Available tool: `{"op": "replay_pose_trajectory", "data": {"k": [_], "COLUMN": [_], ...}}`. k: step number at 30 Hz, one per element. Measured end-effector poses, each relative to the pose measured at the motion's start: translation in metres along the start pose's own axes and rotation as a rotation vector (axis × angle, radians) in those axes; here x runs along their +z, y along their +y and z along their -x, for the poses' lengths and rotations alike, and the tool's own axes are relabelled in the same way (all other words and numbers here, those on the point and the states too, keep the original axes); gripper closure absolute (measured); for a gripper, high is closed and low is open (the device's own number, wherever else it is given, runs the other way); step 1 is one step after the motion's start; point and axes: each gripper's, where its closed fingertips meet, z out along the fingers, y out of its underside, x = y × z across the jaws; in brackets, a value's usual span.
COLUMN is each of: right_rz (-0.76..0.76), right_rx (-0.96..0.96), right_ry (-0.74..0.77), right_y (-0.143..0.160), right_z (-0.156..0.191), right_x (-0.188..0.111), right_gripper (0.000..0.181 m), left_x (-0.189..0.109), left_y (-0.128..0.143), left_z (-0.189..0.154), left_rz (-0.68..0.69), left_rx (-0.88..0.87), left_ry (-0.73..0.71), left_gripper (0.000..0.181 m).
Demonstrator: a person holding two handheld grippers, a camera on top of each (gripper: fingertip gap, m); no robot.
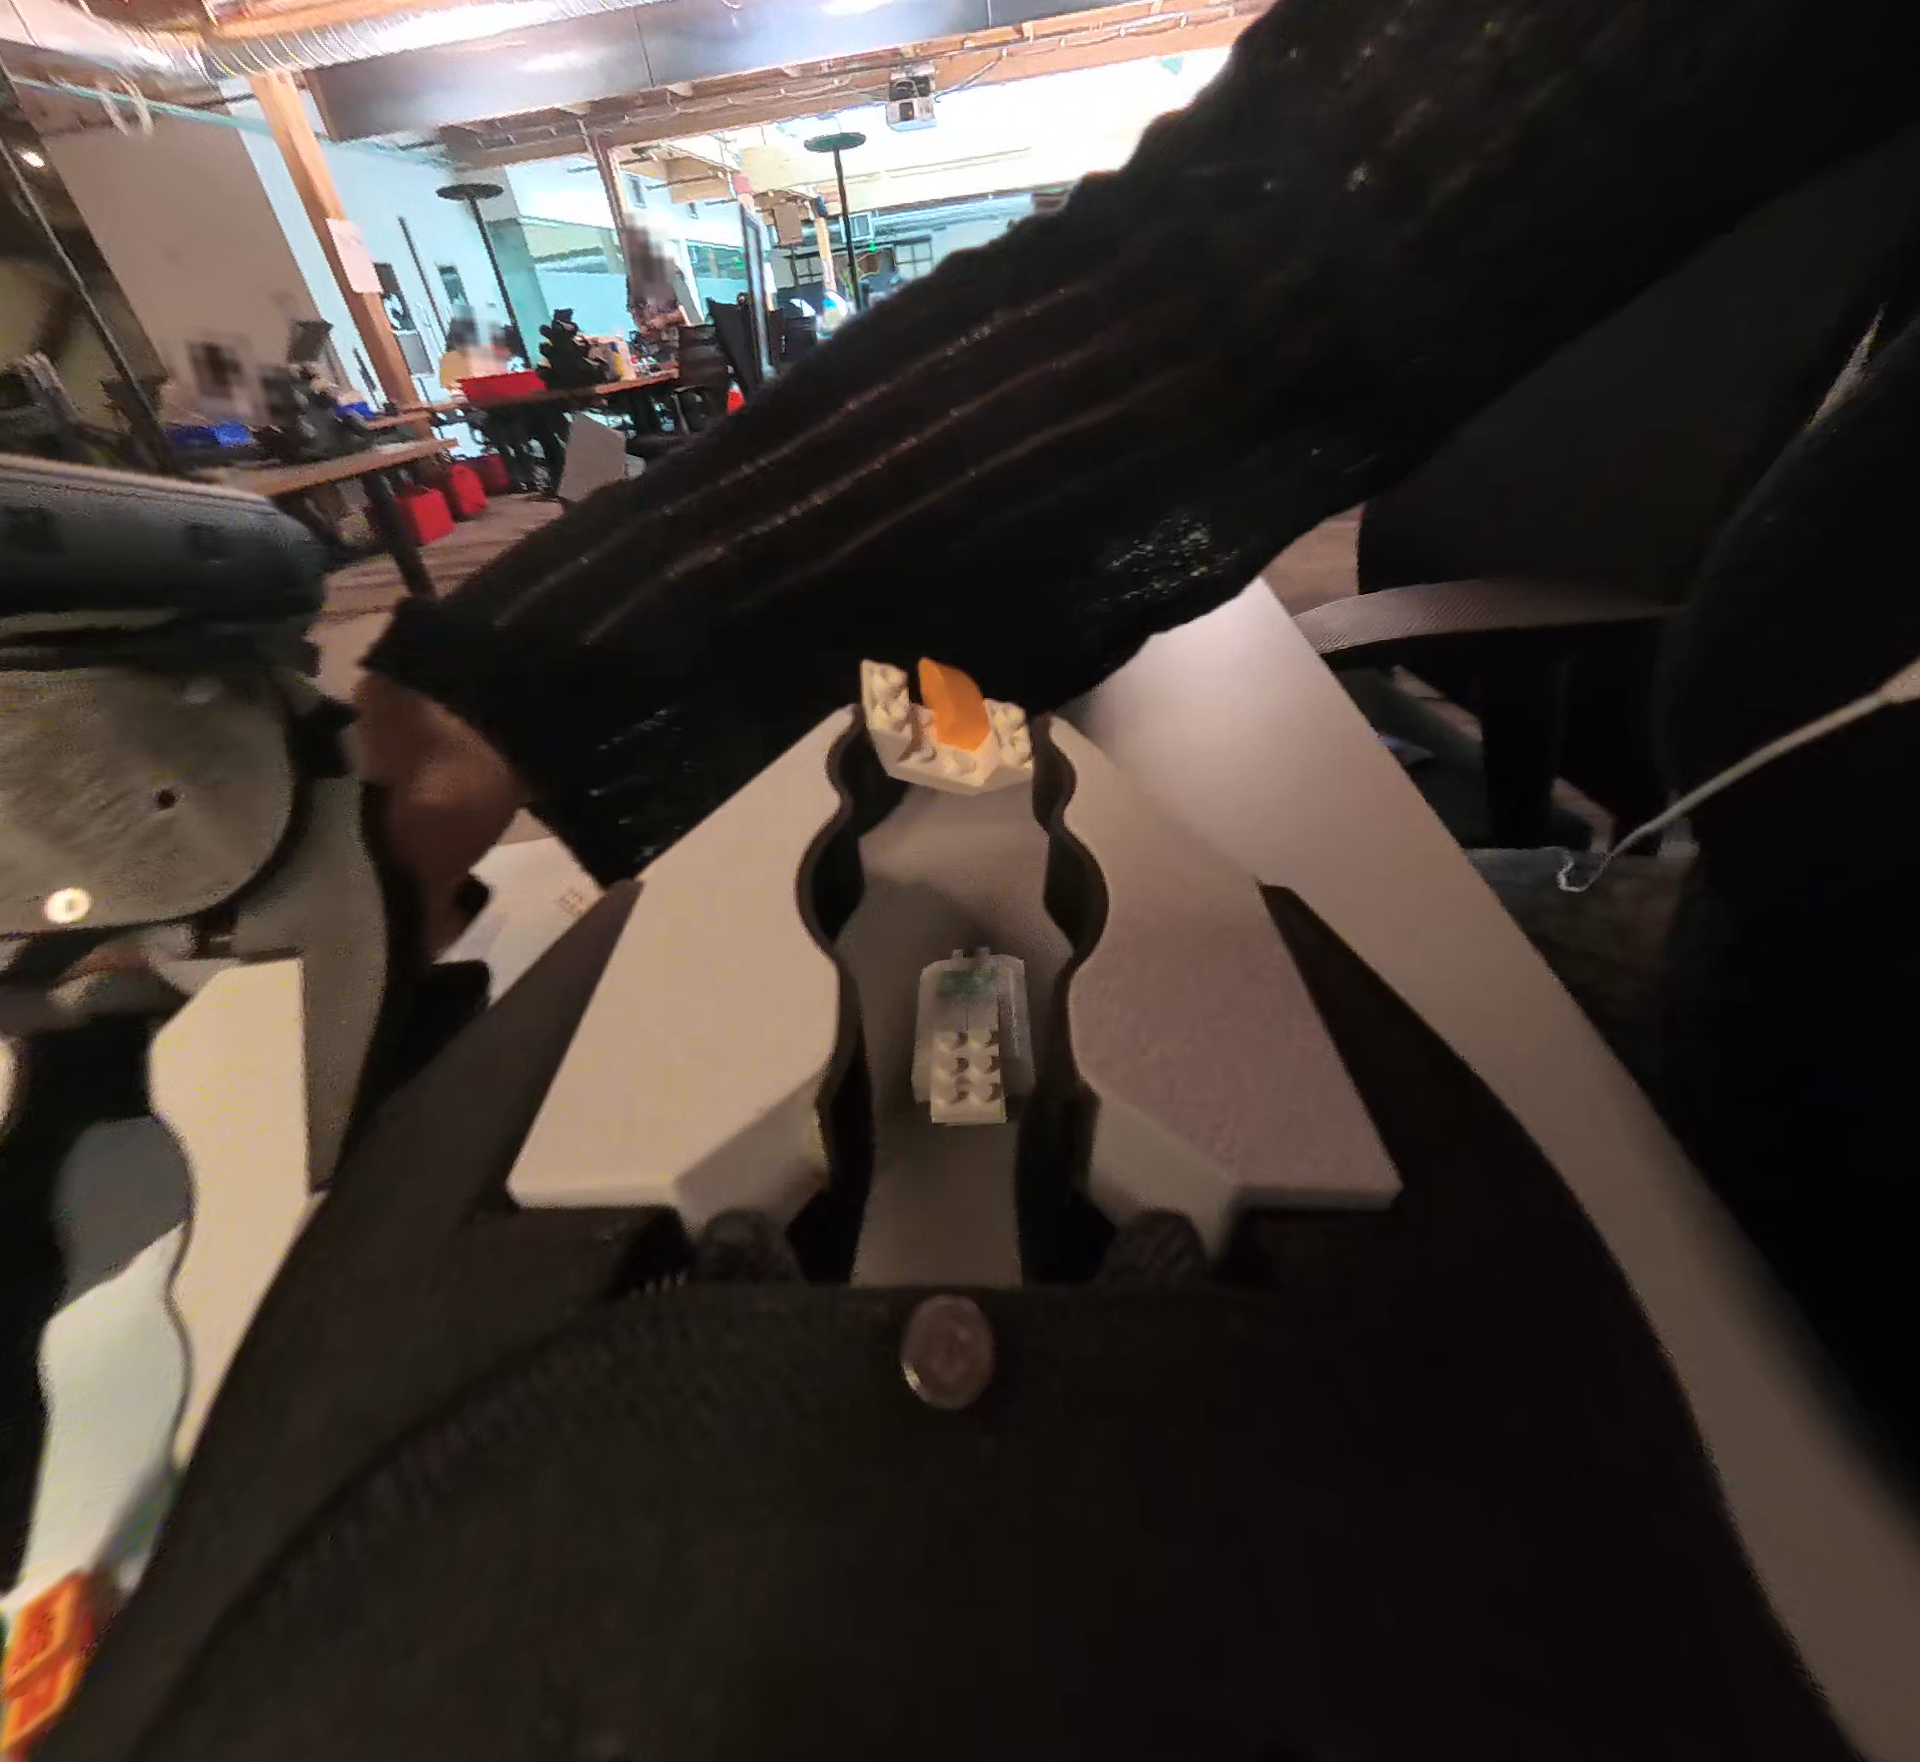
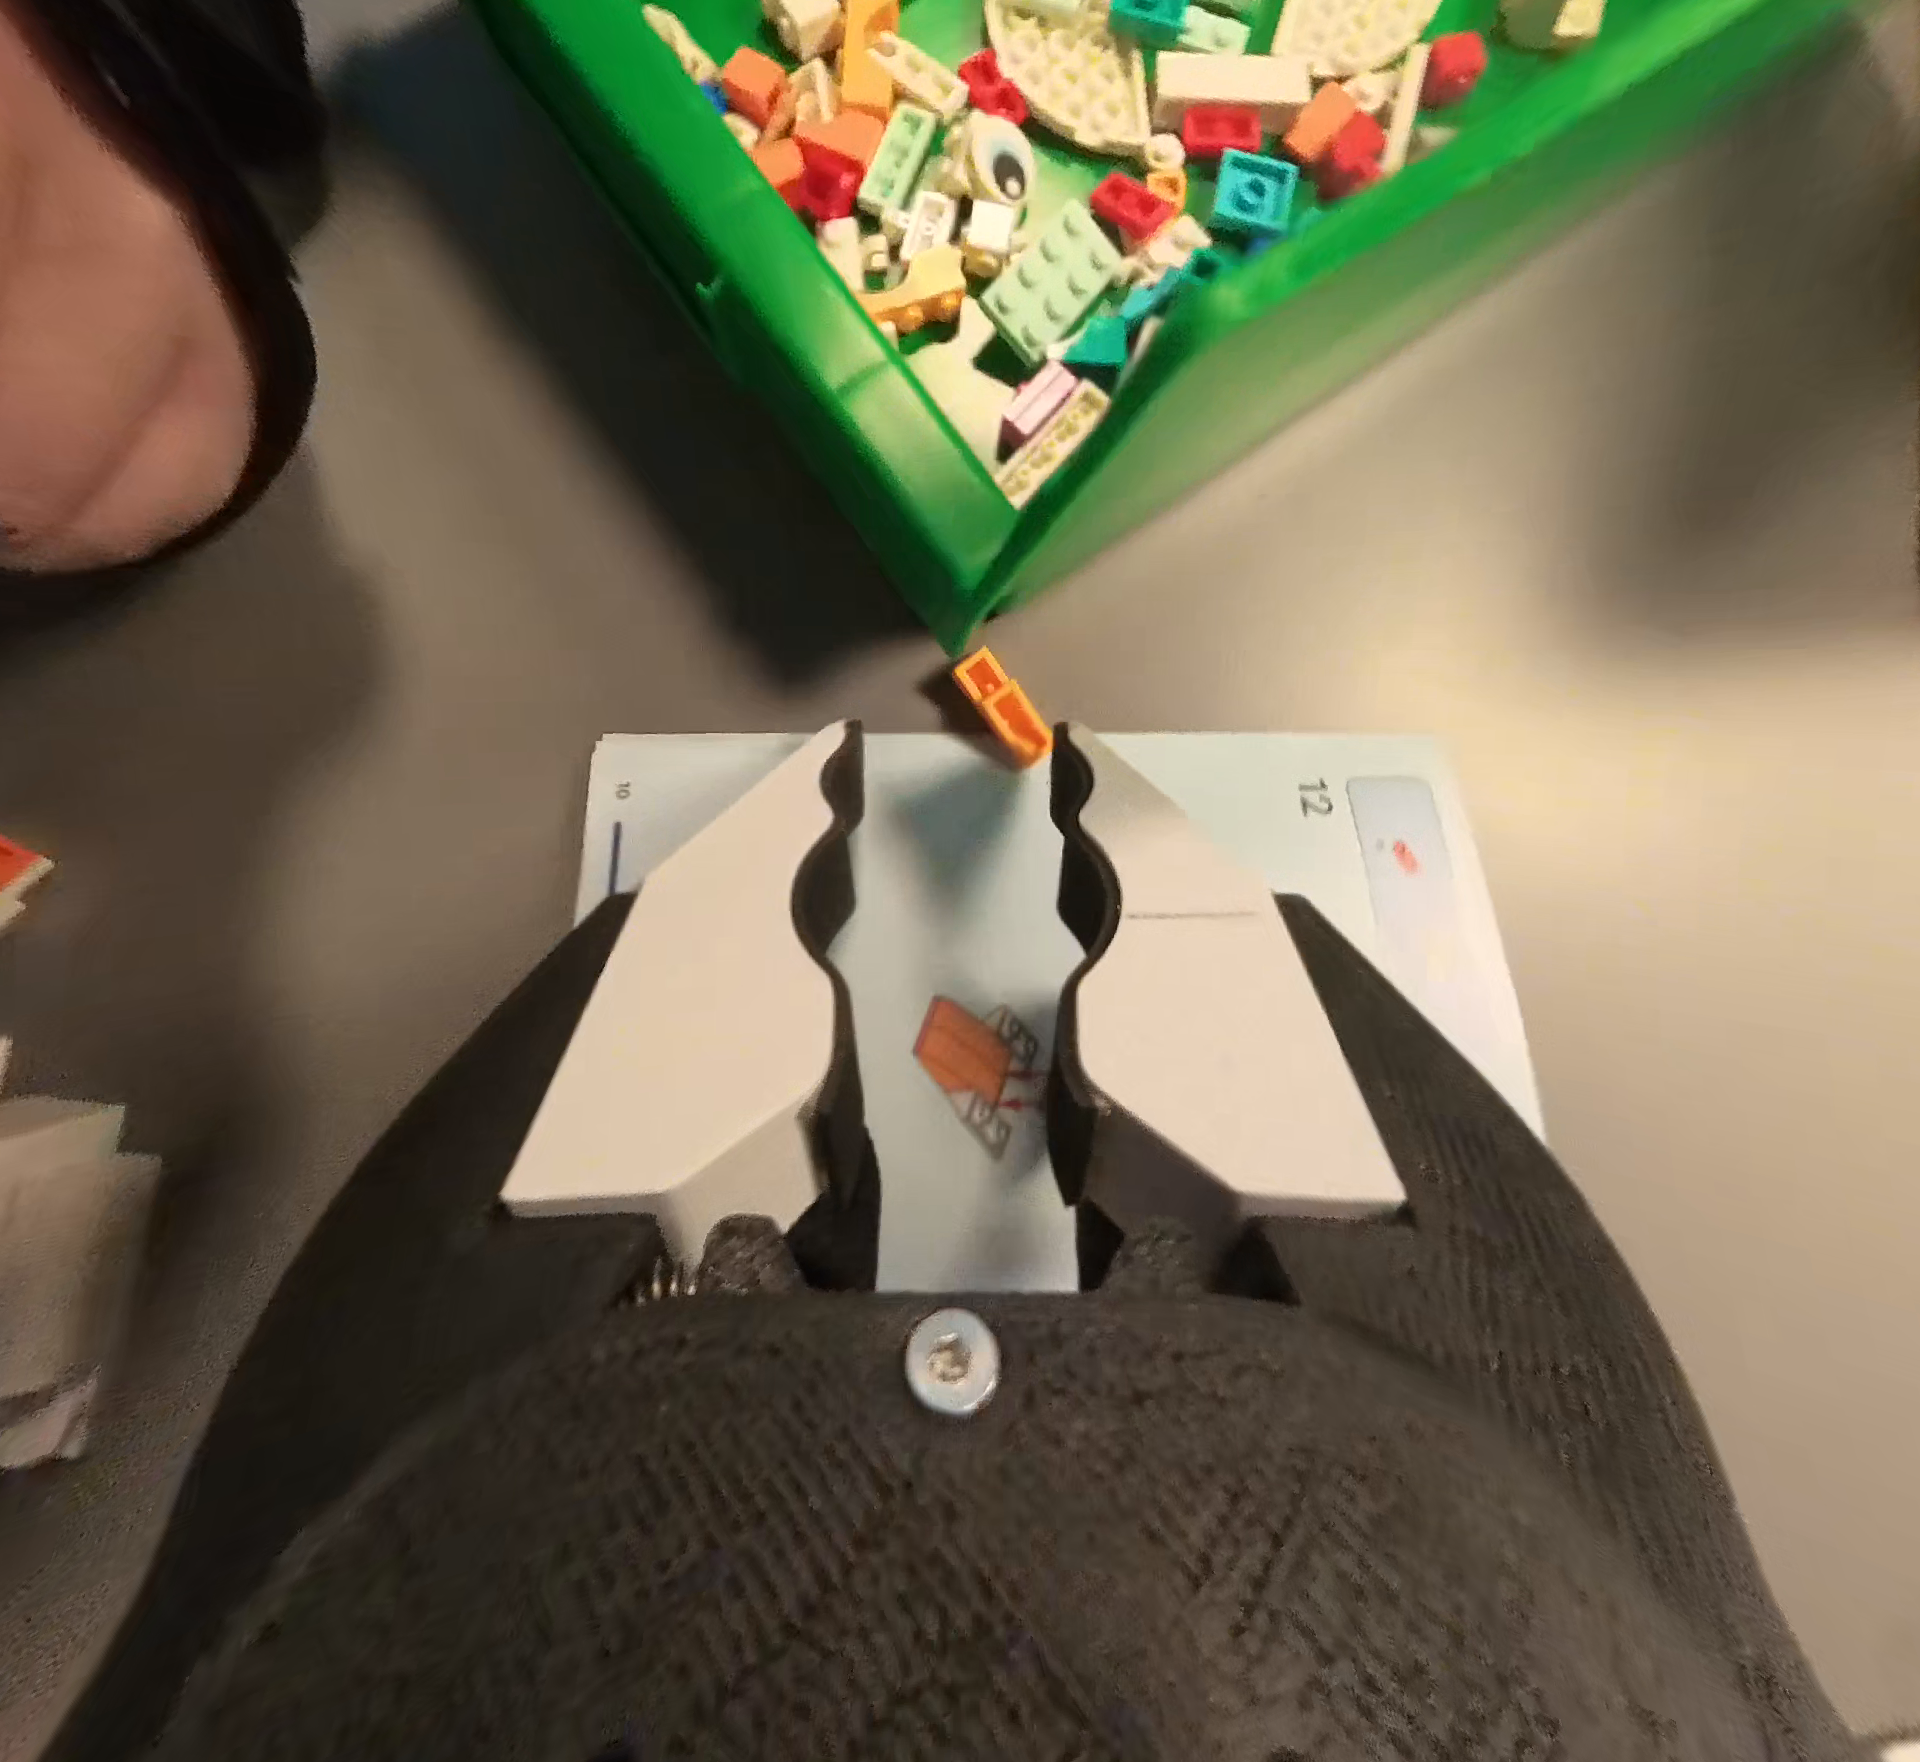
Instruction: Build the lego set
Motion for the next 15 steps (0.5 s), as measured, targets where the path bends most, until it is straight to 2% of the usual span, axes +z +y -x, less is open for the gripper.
{"op": "replay_pose_trajectory", "data": {"k": [1, 6, 7, 9, 10, 13, 15], "right_rz": [0.012, 0.096, 0.113, 0.145, 0.161, 0.169, 0.096], "right_rx": [-0.031, -0.128, -0.138, -0.141, -0.136, -0.080, -0.013], "right_ry": [-0.018, -0.079, -0.091, -0.106, -0.112, -0.111, -0.082], "right_y": [-0.001, -0.004, -0.004, -0.003, -0.002, 0.003, 0.000], "right_z": [0.000, -0.002, -0.002, -0.002, -0.001, 0.004, 0.009], "right_x": [0.002, 0.011, 0.012, 0.013, 0.012, 0.001, -0.018], "right_gripper": [0.148, 0.154, 0.157, 0.175, 0.175, 0.175, 0.175], "left_x": [0.000, 0.001, 0.001, 0.002, 0.002, 0.001, 0.000], "left_y": [0.000, 0.002, 0.002, 0.004, 0.004, 0.005, 0.003], "left_z": [0.000, 0.001, 0.000, -0.001, -0.001, 0.001, 0.004], "left_rz": [-0.002, -0.001, 0.002, 0.010, 0.013, 0.016, 0.008], "left_rx": [-0.017, -0.064, -0.064, -0.064, -0.062, -0.064, -0.080], "left_ry": [0.006, 0.028, 0.032, 0.038, 0.037, 0.028, 0.019], "left_gripper": [0.152, 0.152, 0.152, 0.152, 0.151, 0.152, 0.152]}}
